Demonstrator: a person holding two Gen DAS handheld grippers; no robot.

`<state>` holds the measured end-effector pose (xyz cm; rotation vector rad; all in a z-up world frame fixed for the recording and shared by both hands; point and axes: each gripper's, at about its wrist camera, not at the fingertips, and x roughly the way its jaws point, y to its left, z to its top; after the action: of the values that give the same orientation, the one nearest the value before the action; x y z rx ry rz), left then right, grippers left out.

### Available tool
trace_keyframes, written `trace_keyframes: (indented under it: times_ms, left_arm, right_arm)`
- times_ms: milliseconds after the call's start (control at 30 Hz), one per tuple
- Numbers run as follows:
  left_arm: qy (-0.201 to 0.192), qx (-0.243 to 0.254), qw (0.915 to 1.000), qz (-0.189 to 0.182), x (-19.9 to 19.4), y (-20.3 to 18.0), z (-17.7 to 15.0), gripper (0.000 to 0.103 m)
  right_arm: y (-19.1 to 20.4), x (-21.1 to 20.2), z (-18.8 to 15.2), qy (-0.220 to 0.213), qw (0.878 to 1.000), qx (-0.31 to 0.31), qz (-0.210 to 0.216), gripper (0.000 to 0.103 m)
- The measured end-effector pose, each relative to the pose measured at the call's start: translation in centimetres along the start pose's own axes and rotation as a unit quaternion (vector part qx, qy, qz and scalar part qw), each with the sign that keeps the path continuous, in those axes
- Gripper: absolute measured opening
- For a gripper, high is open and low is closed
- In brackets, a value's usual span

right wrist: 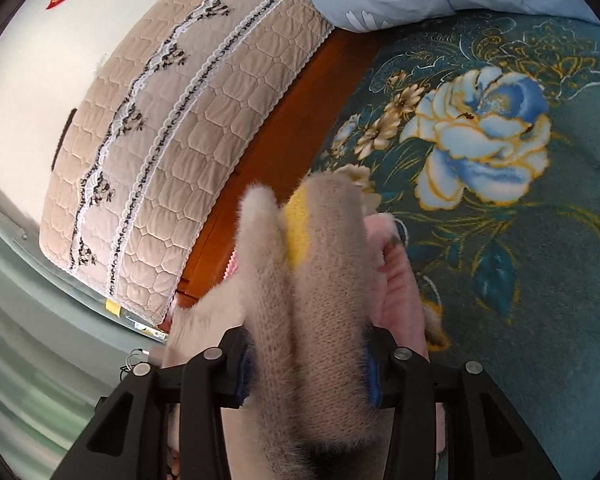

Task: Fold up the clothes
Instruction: 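Lift the folded sweater with both grippers and carry it toward the pink garment, then lower the folded sweater onto the folded pink garment with both grippers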

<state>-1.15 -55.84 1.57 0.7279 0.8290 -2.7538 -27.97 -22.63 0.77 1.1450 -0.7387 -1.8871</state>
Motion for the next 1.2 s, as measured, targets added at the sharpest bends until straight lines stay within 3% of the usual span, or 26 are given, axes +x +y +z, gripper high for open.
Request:
trace_keyframes:
  times_ms: [167,300,400,500,567,633,767,933,1200]
  left_arm:
    - [-0.013,0.023,0.9989,0.039,-2.8,-1.3,0.6,0.062]
    - [-0.007,0.040,0.9977,0.055,-4.9,-3.3,0.7,0.064]
    - [-0.002,0.077,0.9960,0.045,-6.3,-5.6,0.1,0.064]
    - [0.008,0.095,0.9954,0.006,-6.8,-7.8,-1.0,0.064]
    - [0.019,0.091,0.9955,-0.017,-6.3,-8.5,-1.7,0.064]
    - [0.035,0.086,0.9954,-0.021,-5.2,-8.7,-2.5,0.064]
    - [0.041,0.107,0.9933,0.009,-3.3,-8.6,-3.3,0.064]
    - [0.055,0.070,0.9961,-0.002,-1.5,-6.2,-3.3,0.064]
    - [0.046,0.065,0.9967,-0.014,-0.3,-6.1,-3.1,0.064]
  right_arm:
    - [1.3,-1.2,0.3,0.003,0.999,-0.017,-0.043,0.053]
    - [2.5,-3.4,0.8,-0.031,0.996,-0.020,-0.086,0.056]
    - [5.1,-5.0,0.7,-0.061,0.991,-0.051,-0.108,0.057]
    - [8.5,-5.7,-0.1,-0.077,0.984,-0.103,-0.125,0.057]
    - [10.8,-4.6,-1.4,-0.056,0.978,-0.155,-0.129,0.057]
    - [12.4,-2.5,-2.9,-0.006,0.972,-0.199,-0.128,0.057]
    - [12.6,1.3,-5.5,0.062,0.951,-0.253,-0.167,0.058]
    - [11.1,2.8,-5.4,0.072,0.946,-0.253,-0.187,0.058]
    - [10.8,5.0,-4.3,0.082,0.942,-0.246,-0.214,0.058]
